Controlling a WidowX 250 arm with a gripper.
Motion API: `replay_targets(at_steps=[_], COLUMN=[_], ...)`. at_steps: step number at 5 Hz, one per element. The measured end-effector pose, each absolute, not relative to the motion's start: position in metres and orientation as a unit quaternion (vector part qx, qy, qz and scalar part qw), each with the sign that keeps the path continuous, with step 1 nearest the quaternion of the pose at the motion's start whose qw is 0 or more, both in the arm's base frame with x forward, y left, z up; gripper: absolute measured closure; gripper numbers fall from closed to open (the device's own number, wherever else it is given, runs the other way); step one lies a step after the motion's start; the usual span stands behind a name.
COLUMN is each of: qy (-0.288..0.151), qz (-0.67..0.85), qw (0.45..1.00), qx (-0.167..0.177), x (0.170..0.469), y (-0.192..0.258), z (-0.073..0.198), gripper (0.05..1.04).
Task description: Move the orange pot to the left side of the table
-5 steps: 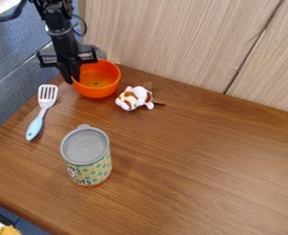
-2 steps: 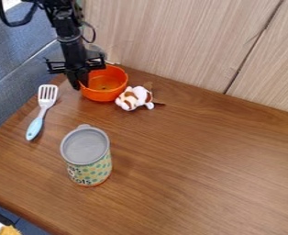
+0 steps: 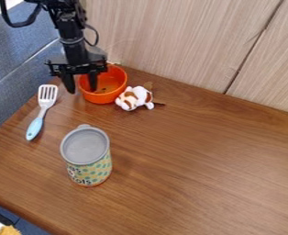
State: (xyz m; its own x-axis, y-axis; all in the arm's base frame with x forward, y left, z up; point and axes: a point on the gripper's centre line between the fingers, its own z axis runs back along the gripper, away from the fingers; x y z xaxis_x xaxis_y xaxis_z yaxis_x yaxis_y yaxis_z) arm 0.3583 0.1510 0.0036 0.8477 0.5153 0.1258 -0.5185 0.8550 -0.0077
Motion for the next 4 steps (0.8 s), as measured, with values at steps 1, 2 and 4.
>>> replay_targets(at_steps=[1,2,4], qy=[-0.05,-0.073,-0.114], qz=[0.264,0.26,0.244], qw=[0.963,0.962,0.961], qx=[0.018,0.031,0.069], x=[0.357,0.362,0.365], y=[0.15,0.147,0.133], z=[0.008,0.034,0.083], gripper=[0.075,0.077,0.083])
